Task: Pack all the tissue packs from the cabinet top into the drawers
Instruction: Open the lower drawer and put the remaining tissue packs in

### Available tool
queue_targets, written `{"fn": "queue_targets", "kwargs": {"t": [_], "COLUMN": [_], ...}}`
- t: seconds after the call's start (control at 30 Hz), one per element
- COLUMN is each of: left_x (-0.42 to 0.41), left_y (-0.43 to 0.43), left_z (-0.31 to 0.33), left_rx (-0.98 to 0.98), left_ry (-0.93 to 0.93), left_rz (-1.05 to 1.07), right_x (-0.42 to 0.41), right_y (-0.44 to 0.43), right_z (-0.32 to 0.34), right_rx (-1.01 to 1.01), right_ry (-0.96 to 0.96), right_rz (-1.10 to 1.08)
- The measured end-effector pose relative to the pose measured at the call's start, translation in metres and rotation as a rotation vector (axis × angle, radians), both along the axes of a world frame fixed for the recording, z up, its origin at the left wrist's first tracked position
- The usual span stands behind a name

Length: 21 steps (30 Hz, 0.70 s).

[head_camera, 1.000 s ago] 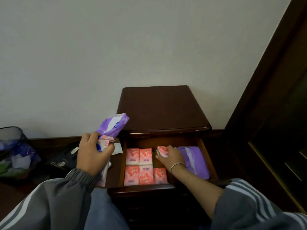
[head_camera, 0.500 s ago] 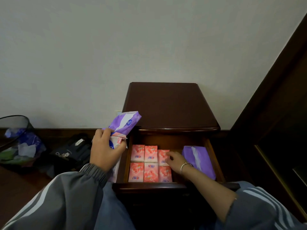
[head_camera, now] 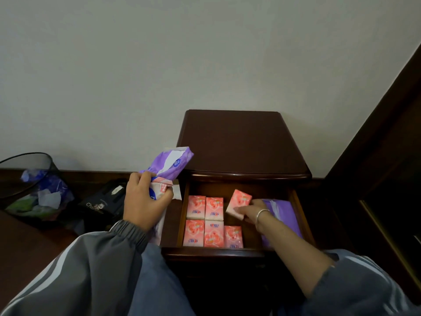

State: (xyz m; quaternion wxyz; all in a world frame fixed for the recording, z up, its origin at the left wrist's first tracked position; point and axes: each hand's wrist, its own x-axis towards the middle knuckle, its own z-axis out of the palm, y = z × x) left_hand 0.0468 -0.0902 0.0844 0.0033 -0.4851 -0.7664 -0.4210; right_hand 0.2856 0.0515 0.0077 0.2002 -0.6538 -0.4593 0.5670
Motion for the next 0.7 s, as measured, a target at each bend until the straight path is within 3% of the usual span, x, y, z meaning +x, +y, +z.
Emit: {"fn": "queue_targets", "kwargs": {"t": [0.07,0.13,0.23,0.37,0.43,0.5,0.6,0.63,0.7], "left_x": [0.001,0.006,0.018,0.031,0.034,0.039,0.052,0.058,0.074], "left_y": [0.0,0.002,0.009,0.012,0.011,0.008,0.004,0.003,0.002], "left_z": [0.0,0.0,0.004,0.008,0.009,0.01,0.015,0.016,0.018], "left_rx": [0.013,0.032,0.056,0.042,0.044,0.06,0.049,0.029,-0.022], "left_ry": [-0.007,0.0,-0.006,-0.025,-0.025,-0.01,0.036,0.053,0.1], "left_rz": [0.005,0.001,-0.025,-0.077,-0.096,-0.133,-0.254,-0.317,-0.457], "right_x": [0.011,0.017,0.016,0.02,0.025,0.028,0.027,0.027,0.025], "right_y": [-0.008,-0.024,-0.042,-0.045,-0.041,-0.04,-0.041,-0.041,-0.04], "right_z": [0.008,0.011,0.007,0.008,0.013,0.026,0.063,0.075,0.092], "right_rx": [-0.05,-0.036,0.184,0.299,0.302,0.308,0.058,-0.045,-0.12], "right_ry": [0.022,-0.146,-0.415,-0.68,-0.72,-0.538,0.187,0.373,0.531], "right_rz": [0.138,0.359,0.625,0.803,0.882,0.742,0.273,0.216,0.195]}}
